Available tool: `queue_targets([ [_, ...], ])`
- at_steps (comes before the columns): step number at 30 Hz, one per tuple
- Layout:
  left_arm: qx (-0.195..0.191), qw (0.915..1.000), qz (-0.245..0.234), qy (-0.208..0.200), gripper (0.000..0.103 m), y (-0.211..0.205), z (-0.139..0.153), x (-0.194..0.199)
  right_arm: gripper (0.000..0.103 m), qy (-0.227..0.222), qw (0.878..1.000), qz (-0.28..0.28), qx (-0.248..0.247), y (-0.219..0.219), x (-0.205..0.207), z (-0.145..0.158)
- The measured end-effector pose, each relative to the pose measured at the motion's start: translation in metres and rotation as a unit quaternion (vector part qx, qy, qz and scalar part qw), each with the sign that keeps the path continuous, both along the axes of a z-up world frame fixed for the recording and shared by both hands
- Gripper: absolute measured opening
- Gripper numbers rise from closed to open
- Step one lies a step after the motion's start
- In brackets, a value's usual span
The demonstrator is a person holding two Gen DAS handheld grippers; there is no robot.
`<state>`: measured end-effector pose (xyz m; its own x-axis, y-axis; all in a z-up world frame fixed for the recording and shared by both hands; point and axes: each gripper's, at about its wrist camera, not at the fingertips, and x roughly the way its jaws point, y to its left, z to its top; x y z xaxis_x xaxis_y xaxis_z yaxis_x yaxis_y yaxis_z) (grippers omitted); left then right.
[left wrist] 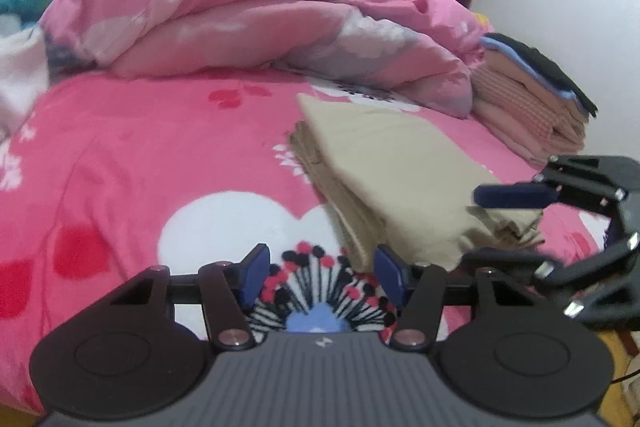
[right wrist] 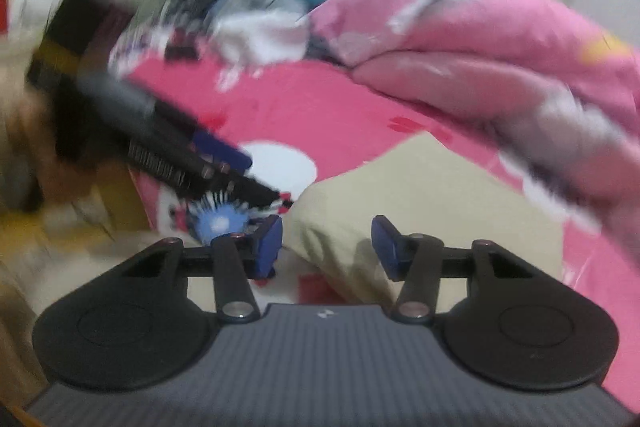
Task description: Fold clothes
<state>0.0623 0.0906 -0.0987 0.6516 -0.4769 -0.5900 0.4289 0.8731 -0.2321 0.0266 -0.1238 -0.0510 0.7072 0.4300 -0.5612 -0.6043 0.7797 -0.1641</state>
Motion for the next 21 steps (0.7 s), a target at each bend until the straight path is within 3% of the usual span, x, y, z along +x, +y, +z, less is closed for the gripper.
queue_targets([
  [3,-0.008,1.0,0.001,0.003,0.058,0.005,-0.002,0.001,0.049,-0.021,0.997,0.021,-0.075,0.025,0.004,-0.01],
  [8,-0.02,0.9998,-0.005,0.007,0.058,0.005,-0.006,0.003,0.042,-0.013,0.995,0.021,-0.099,0.031,0.012,-0.016],
  [13,-0.028,0.9996,-0.005,0.009,0.058,0.006,-0.008,0.004,0.016,-0.044,0.994,-0.012,-0.097,0.033,0.011,-0.013],
  [15,-0.03,0.9995,-0.003,0.008,0.058,0.008,-0.008,0.003,0.012,-0.084,0.991,-0.046,-0.093,0.032,0.008,-0.006],
  [18,-0.031,0.9995,0.005,0.003,0.058,0.013,-0.006,0.003,0.012,-0.166,0.975,-0.1,-0.107,0.034,0.002,0.003],
  [21,-0.03,0.9994,0.015,0.003,0.058,0.019,-0.006,0.005,0.012,-0.226,0.953,-0.117,-0.166,0.048,0.001,-0.009],
])
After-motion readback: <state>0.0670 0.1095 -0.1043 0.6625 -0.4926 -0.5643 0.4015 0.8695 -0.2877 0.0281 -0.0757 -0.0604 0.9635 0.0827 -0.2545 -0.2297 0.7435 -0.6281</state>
